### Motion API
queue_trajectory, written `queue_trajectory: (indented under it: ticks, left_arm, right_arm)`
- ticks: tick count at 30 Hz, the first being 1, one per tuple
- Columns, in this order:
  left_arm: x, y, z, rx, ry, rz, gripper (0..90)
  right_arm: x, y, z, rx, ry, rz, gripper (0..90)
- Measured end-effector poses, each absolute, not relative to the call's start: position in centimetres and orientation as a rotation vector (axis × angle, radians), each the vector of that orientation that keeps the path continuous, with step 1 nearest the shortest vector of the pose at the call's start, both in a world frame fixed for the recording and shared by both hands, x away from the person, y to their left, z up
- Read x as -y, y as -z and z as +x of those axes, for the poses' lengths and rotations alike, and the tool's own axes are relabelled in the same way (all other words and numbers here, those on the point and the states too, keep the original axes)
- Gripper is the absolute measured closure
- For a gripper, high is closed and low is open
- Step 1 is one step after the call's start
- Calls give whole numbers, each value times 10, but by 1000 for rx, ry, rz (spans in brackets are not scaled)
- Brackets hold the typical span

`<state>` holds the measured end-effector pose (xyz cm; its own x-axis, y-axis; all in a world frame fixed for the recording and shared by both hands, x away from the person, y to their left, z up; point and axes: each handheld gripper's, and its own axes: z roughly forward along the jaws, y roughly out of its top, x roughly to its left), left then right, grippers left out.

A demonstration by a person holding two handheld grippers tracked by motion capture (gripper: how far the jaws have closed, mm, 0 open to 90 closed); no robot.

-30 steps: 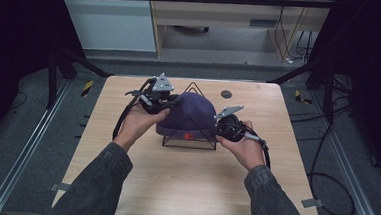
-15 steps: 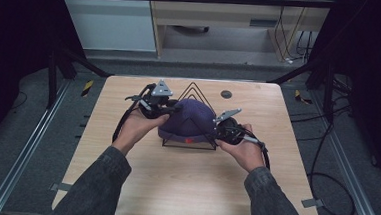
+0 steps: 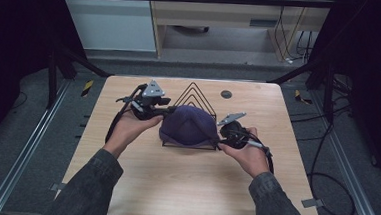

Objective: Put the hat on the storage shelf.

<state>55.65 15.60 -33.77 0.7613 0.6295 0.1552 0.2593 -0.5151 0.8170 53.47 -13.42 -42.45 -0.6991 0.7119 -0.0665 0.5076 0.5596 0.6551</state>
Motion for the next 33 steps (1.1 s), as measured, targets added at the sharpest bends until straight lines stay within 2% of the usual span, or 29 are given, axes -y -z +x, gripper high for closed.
queue_trajectory:
  ticks: [7, 8, 10, 14, 20, 33]
  left_arm:
    - [-162, 337, 547, -668, -573, 2125, 460]
    - [-162, 338, 546, -679, -575, 2125, 427]
    - [-163, 340, 545, -739, -560, 2122, 291]
    - [-165, 343, 541, -765, -561, 2137, 168]
    - [-166, 346, 532, -764, -550, 2163, 123]
    - [-157, 351, 509, -719, -551, 2203, 91]
  right_arm:
    - [136, 418, 527, -2452, -910, 1003, 507]
    - [136, 418, 526, -2449, -911, 1001, 498]
    - [136, 416, 524, -2437, -919, 1004, 461]
    - [137, 414, 520, -2421, -921, 1014, 395]
    - [139, 411, 517, -2384, -916, 1027, 301]
    - [143, 401, 507, -2320, -975, 1063, 115]
